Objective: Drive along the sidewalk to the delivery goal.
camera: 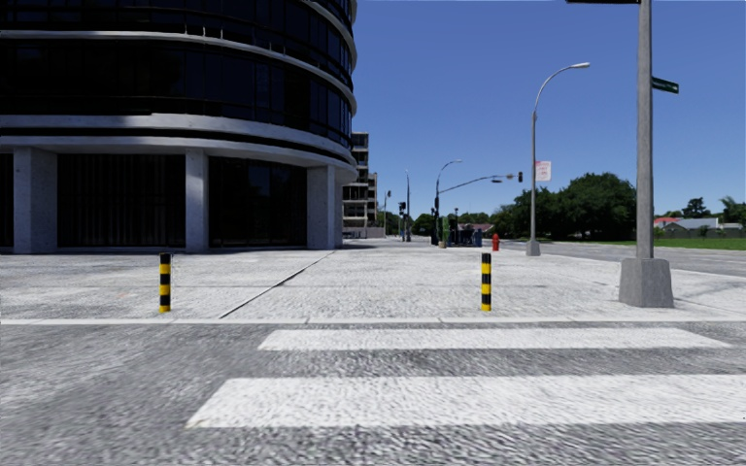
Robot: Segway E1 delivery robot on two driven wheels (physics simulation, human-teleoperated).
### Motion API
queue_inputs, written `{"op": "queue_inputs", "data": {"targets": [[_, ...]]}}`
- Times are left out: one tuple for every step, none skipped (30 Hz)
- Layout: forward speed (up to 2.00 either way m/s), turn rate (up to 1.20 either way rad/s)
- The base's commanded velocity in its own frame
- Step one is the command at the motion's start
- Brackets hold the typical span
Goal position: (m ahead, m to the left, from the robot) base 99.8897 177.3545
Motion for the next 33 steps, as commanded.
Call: {"op": "queue_inputs", "data": {"targets": [[2.0,0.0],[2.0,0.0],[2.0,0.0],[2.0,0.0],[2.0,0.0],[2.0,0.0],[2.0,0.0],[2.0,0.0],[2.0,0.0],[2.0,0.0],[2.0,0.0],[2.0,0.0],[2.0,0.0],[2.0,0.0],[2.0,0.0],[2.0,0.0],[2.0,0.0],[2.0,0.0],[2.0,0.0],[2.0,0.0],[2.0,0.0],[2.0,0.0],[2.0,0.0],[2.0,0.0],[2.0,0.0],[2.0,0.0],[2.0,0.0],[2.0,0.0],[2.0,0.0],[2.0,0.0],[2.0,0.0],[2.0,0.0],[2.0,0.0]]}}
